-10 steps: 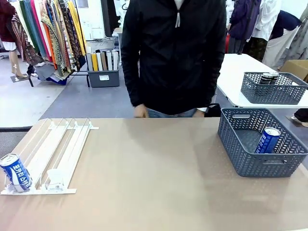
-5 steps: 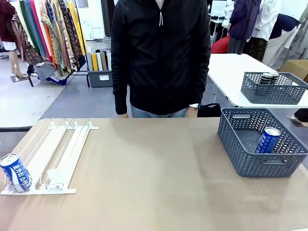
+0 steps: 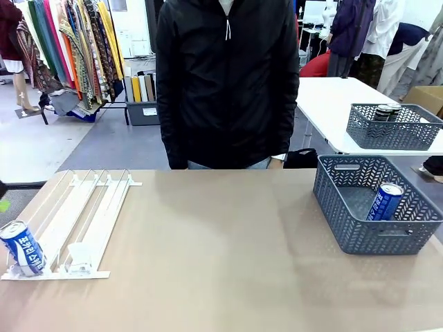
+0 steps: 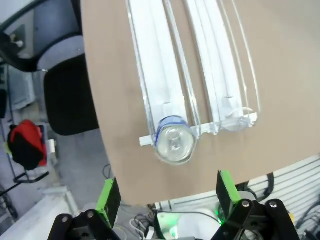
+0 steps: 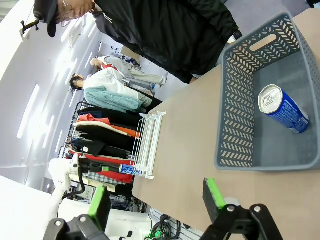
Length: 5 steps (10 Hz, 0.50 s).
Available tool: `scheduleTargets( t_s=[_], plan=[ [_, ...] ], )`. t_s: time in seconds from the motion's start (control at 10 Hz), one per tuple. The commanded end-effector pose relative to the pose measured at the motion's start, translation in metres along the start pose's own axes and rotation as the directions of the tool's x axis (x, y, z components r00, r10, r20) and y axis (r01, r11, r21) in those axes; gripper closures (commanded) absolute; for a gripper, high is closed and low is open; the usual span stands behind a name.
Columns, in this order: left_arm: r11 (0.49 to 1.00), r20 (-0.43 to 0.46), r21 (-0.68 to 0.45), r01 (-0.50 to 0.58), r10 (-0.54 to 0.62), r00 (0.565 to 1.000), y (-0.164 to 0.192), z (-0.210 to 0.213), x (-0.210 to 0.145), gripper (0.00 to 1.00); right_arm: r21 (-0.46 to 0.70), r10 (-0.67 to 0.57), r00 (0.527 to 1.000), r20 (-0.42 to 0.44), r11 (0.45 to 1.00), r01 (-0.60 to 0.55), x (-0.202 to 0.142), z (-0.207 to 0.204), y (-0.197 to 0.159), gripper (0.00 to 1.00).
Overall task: Retrieve and store the cans from the dispenser.
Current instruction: Pick up one can from the Automatic Can Dispenser and place it in the middle of the table.
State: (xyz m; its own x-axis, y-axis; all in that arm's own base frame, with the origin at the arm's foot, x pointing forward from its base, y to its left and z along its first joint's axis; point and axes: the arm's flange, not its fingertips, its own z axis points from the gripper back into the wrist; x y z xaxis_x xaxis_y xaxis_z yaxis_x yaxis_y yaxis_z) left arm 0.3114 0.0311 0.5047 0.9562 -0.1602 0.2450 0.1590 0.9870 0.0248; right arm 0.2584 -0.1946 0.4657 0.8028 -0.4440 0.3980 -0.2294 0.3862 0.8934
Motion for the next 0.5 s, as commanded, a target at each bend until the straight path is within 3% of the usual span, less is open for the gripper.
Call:
scheduleTargets(
  t_s=[0.0,0.4],
  plan=[
    [1.000,-0.033,-0.012,0.008,-0.008,0.999,-0.017,-0.040,-0.003,0.00,0.012,0.005,1.000,0.000,1.000,-0.005,0.000,0.001,0.002,0.00],
    [0.998,-0.143,0.009,-0.063,0.064,0.988,-0.021,-0.082,0.003,0.00,0.012,0.005,1.000,0.000,1.000,-0.005,0.000,0.001,0.002,0.00]
  ],
)
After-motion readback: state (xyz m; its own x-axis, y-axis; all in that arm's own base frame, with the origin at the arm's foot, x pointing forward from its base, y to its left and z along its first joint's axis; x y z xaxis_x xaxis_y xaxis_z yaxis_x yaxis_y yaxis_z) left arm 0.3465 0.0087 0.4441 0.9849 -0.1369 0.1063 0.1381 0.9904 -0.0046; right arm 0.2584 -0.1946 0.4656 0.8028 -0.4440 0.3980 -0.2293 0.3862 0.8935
